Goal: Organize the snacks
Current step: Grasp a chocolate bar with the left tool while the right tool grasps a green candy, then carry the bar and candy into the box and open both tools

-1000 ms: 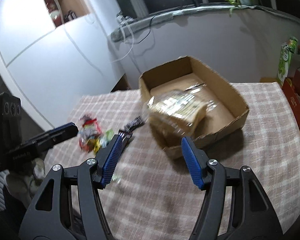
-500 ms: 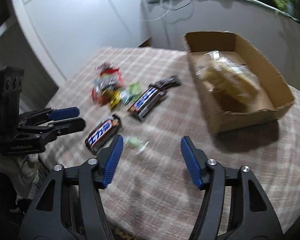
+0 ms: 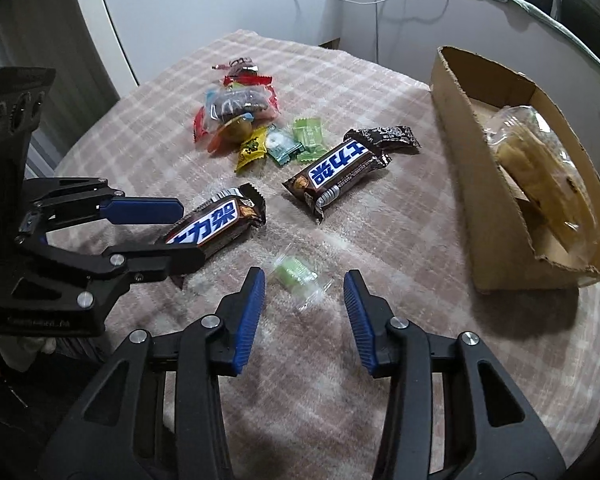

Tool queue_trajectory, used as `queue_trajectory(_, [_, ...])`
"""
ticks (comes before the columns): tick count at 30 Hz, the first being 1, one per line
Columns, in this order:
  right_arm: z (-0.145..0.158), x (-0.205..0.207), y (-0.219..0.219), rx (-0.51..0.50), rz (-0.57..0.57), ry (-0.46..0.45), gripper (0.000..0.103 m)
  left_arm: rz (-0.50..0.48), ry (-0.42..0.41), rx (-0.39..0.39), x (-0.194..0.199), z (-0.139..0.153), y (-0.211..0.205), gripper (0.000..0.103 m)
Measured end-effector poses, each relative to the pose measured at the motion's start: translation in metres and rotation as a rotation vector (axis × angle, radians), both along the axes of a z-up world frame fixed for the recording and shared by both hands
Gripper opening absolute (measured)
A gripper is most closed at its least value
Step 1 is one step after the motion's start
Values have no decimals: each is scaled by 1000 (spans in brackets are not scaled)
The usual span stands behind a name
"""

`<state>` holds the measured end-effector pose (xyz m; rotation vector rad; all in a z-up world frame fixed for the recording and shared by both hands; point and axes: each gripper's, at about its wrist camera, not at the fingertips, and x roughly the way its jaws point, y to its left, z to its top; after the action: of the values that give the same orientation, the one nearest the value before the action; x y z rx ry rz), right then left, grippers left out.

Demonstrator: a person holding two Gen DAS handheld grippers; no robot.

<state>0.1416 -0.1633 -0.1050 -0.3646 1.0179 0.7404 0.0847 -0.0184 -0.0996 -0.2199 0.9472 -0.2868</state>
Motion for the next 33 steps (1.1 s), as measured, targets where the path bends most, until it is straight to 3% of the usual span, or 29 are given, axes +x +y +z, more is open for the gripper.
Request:
queue_trajectory(4, [-7,3,4,-20,7,8,39,-5,7,12,3,-4,-3,44])
queue_trajectory(12, [-11,7,7,-30,9,14,25,-2,5,30,9,-8,-5,33])
queue_trajectory(22, [-7,8,2,7,-7,14,25,6,-6,21,12,-8,-2,27])
queue_trajectory(33, [28,16,-31,108,-73,-22,25,24,-31,-24,18,8,5,27])
